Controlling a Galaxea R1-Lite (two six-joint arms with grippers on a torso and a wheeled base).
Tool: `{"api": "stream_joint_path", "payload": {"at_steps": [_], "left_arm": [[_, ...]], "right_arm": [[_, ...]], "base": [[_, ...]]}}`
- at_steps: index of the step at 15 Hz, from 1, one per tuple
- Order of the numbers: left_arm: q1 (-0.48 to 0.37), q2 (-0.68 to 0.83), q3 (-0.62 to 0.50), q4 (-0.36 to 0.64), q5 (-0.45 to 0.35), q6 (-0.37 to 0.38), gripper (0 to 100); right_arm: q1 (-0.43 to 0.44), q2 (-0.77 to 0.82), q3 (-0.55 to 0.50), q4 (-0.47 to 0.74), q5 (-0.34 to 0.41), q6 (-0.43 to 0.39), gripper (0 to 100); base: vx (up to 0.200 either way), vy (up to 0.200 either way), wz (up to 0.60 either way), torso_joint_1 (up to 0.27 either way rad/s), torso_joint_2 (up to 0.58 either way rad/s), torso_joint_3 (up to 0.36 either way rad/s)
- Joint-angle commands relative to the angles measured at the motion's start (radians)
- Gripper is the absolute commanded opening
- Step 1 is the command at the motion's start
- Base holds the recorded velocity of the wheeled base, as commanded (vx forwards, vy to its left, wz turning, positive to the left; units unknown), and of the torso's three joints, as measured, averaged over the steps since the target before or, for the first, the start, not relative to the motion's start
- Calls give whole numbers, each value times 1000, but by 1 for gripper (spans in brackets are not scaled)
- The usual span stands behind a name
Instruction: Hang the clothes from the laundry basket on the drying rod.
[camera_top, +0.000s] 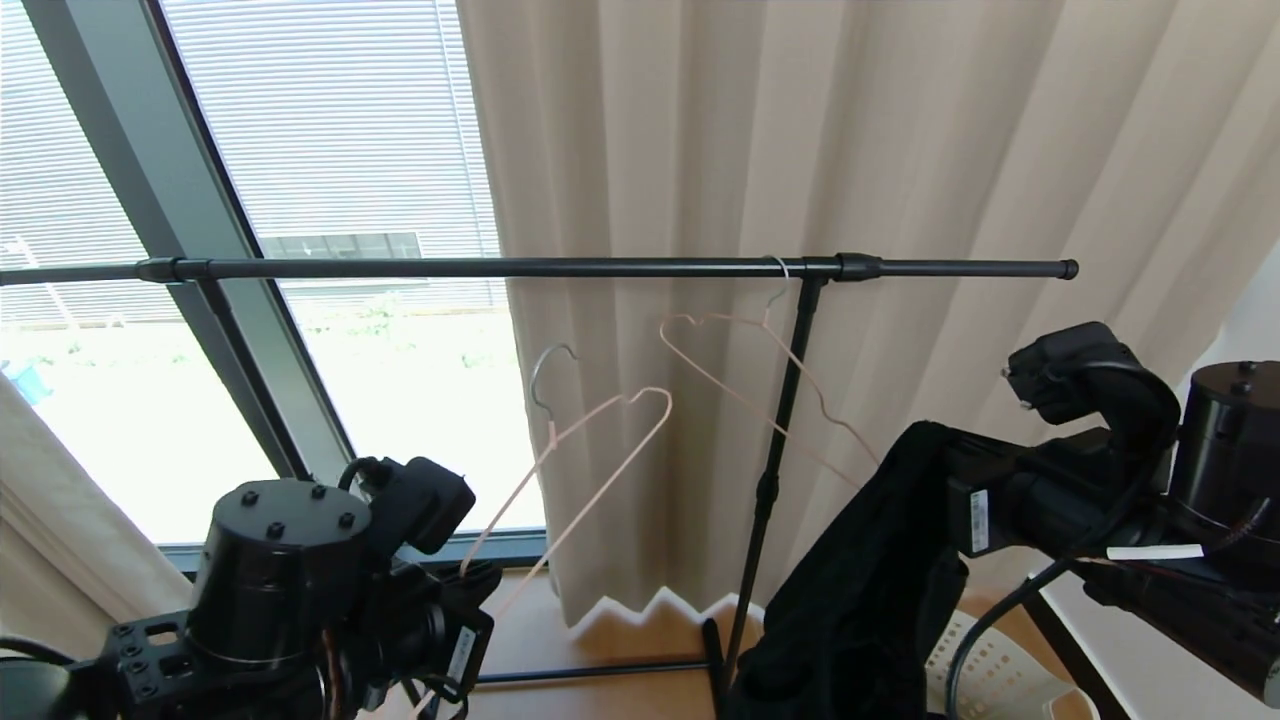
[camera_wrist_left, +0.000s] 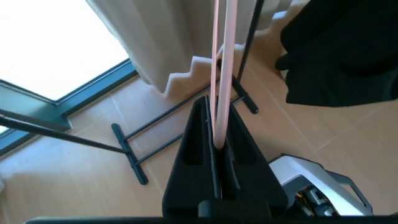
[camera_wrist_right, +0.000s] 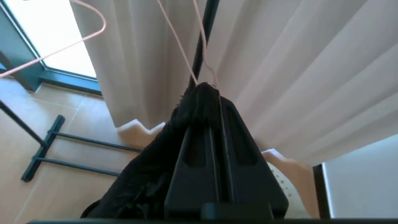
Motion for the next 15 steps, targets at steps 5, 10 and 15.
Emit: {"api": "stream_joint_path", "payload": {"at_steps": [5, 10, 15], "left_arm": [[134, -133, 273, -246, -218, 118, 0], [142, -185, 311, -249, -411, 128, 0], [134, -188, 312, -250, -503, 172, 0]], "right_arm": [[53, 121, -109, -2, -169, -51, 0], [54, 184, -192, -2, -270, -54, 0], [53, 222, -266, -10, -312, -89, 0]], "base": [[0, 0, 0, 0, 0, 0], [0, 0, 0, 0, 0, 0], [0, 0, 0, 0, 0, 0]]}}
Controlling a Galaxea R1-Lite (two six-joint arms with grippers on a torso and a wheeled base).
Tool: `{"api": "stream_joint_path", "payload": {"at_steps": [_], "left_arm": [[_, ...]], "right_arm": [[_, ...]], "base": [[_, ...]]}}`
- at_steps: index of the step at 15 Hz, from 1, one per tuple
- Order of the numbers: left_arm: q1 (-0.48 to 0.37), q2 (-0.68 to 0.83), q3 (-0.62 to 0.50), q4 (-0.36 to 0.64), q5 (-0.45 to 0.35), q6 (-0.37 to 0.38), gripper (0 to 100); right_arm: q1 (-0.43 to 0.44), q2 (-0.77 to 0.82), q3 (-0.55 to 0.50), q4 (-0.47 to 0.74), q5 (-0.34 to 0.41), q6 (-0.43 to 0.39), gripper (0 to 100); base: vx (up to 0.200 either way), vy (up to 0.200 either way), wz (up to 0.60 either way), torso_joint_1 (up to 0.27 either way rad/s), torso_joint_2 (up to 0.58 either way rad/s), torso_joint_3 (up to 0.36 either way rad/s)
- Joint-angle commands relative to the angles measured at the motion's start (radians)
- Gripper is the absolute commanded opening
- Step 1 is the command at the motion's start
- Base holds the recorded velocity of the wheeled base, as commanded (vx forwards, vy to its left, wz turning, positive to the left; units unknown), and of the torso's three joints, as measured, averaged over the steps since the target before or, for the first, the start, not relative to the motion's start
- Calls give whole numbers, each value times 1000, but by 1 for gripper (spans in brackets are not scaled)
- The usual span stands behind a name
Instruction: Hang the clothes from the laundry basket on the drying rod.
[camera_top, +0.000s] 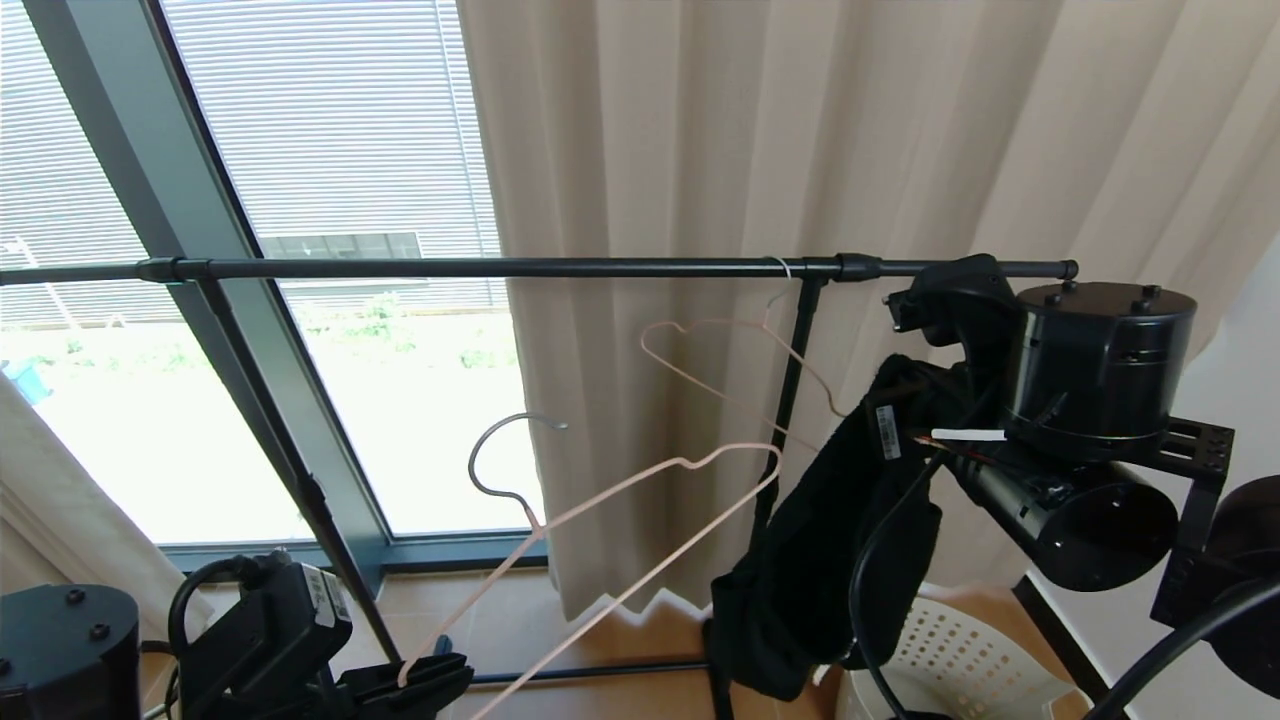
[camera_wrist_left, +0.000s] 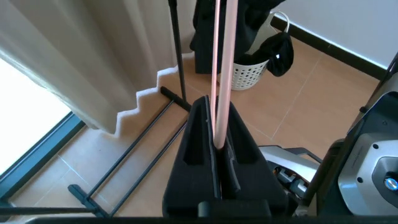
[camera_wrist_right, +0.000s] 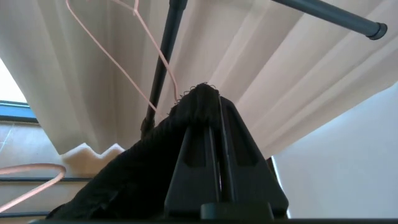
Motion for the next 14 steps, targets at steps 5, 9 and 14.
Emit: {"api": "stream_joint_path", "payload": {"at_steps": [5, 9, 14], "left_arm": [[-9, -29, 2, 1, -2, 2, 0], [-49, -27, -18, 1, -2, 1, 0], [-95, 76, -75, 1, 1, 2, 0]], "right_arm": [[14, 41, -28, -5, -34, 0, 0], [15, 57, -45, -7, -61, 1, 0], [44, 53, -44, -7, -63, 3, 0]], "base": [[0, 0, 0, 0, 0, 0], [0, 0, 0, 0, 0, 0], [0, 0, 0, 0, 0, 0]]}}
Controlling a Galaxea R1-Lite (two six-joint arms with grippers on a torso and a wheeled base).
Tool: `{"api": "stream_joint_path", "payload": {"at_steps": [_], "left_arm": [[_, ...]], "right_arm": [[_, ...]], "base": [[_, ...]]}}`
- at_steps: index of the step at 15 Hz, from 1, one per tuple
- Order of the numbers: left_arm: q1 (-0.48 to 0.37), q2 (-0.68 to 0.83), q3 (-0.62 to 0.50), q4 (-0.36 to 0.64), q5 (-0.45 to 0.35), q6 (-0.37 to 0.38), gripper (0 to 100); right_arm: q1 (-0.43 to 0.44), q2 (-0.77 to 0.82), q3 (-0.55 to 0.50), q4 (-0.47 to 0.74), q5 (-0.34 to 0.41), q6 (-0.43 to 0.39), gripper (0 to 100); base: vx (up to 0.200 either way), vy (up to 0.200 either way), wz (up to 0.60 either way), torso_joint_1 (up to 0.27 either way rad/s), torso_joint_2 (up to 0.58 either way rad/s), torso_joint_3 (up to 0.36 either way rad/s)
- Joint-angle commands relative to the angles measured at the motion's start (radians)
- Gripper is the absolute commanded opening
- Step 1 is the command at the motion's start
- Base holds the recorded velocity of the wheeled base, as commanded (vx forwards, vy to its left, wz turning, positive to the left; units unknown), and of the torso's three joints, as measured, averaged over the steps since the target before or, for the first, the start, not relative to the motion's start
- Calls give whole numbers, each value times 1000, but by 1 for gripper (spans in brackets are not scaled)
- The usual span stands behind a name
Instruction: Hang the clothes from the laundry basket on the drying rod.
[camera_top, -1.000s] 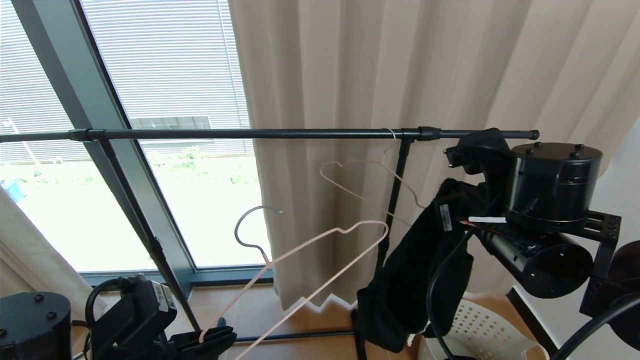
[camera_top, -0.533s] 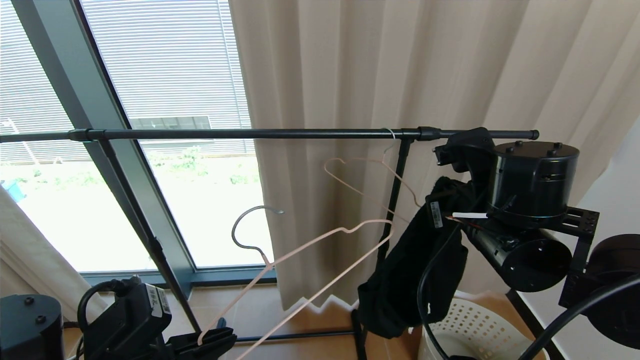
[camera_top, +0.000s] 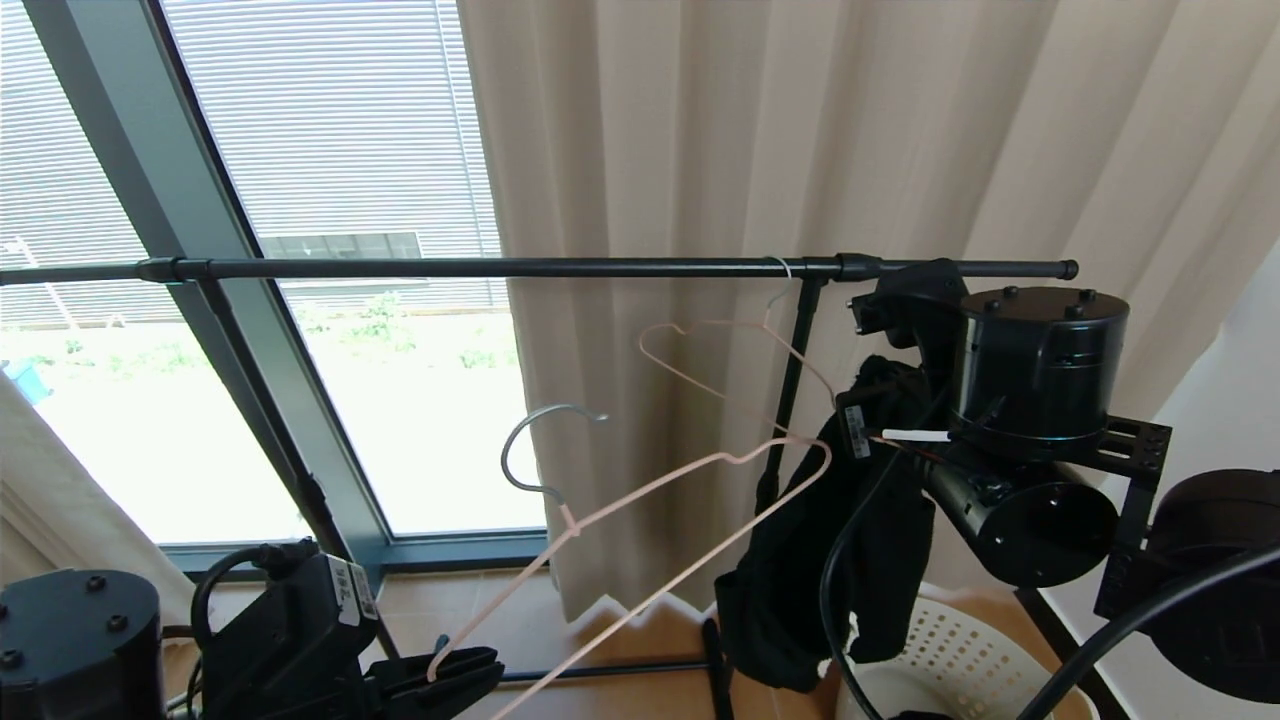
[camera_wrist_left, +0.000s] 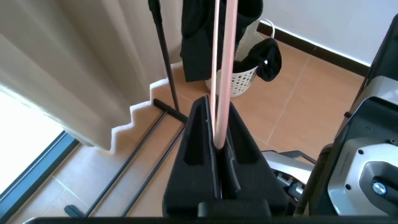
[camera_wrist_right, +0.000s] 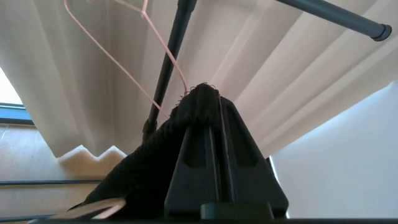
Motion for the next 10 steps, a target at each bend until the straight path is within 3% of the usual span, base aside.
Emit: {"api": "stream_joint_path", "payload": {"at_steps": [1, 10], "left_arm": [[-30, 72, -37, 0, 1, -1, 0], [-27, 195, -163, -2, 57, -9, 0]], "right_arm": [[9, -6, 6, -1, 0, 2, 0], [99, -56, 44, 0, -5, 20, 0]], "base": [[0, 0, 0, 0, 0, 0], [0, 0, 0, 0, 0, 0]]}}
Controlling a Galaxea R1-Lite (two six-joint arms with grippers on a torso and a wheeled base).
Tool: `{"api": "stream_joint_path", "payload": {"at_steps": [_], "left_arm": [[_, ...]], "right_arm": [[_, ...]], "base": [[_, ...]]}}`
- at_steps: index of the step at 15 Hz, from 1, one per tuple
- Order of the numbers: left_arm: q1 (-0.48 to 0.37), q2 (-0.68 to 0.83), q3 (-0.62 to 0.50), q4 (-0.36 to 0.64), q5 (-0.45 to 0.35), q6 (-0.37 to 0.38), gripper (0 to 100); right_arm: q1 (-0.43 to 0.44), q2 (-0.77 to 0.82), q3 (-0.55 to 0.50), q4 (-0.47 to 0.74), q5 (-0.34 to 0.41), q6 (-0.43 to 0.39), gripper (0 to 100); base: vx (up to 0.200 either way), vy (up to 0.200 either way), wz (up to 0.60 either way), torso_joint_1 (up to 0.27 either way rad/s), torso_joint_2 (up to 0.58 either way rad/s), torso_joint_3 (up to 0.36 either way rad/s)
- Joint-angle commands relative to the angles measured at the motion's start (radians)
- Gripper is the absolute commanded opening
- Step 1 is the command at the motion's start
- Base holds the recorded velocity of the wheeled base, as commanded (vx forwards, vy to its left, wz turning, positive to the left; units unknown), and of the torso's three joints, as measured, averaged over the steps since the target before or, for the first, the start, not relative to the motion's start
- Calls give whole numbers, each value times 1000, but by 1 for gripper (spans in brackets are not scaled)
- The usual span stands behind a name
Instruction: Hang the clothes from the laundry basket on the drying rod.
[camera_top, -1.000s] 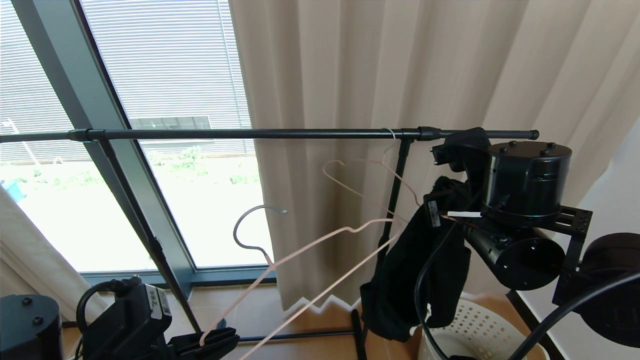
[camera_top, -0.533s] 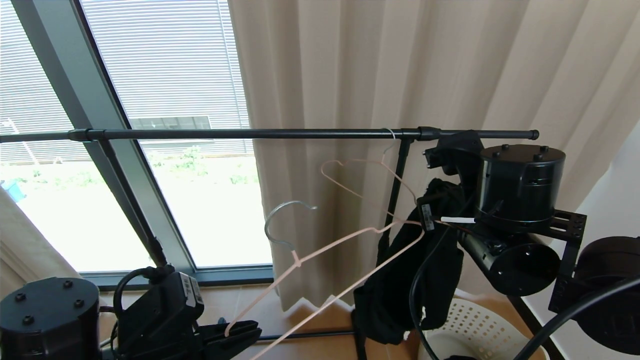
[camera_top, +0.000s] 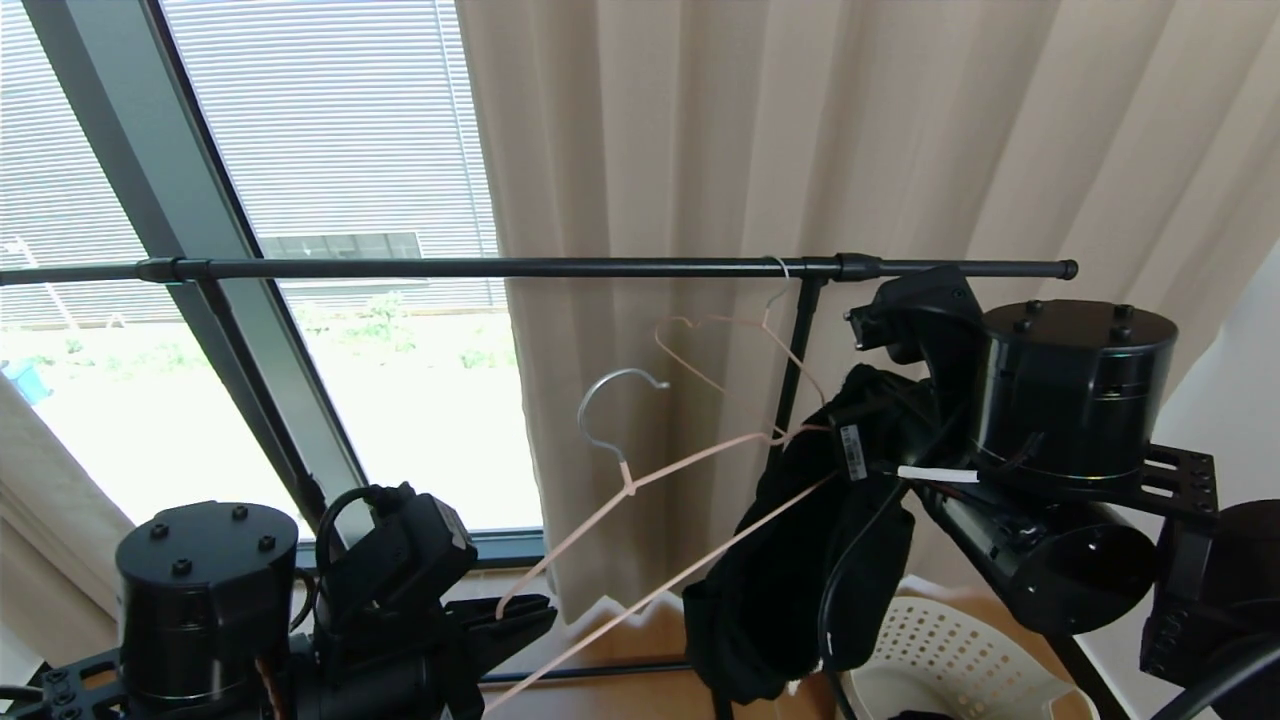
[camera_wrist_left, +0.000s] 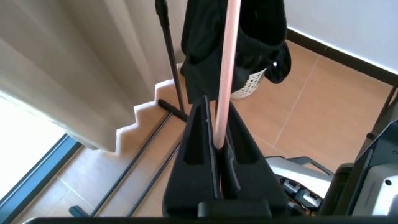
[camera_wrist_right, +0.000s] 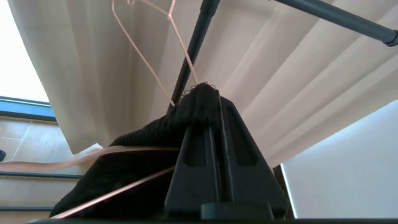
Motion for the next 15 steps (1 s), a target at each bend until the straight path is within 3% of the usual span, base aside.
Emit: {"api": "stream_joint_path", "payload": {"at_steps": [1, 15], "left_arm": [[0, 36, -24, -1, 3, -1, 0], [-3, 73, -61, -29, 9, -1, 0]], "right_arm": [[27, -10, 4, 1, -1, 12, 0], [256, -5, 21, -1, -1, 116, 0]], "base": [[0, 0, 0, 0, 0, 0], [0, 0, 0, 0, 0, 0]]}}
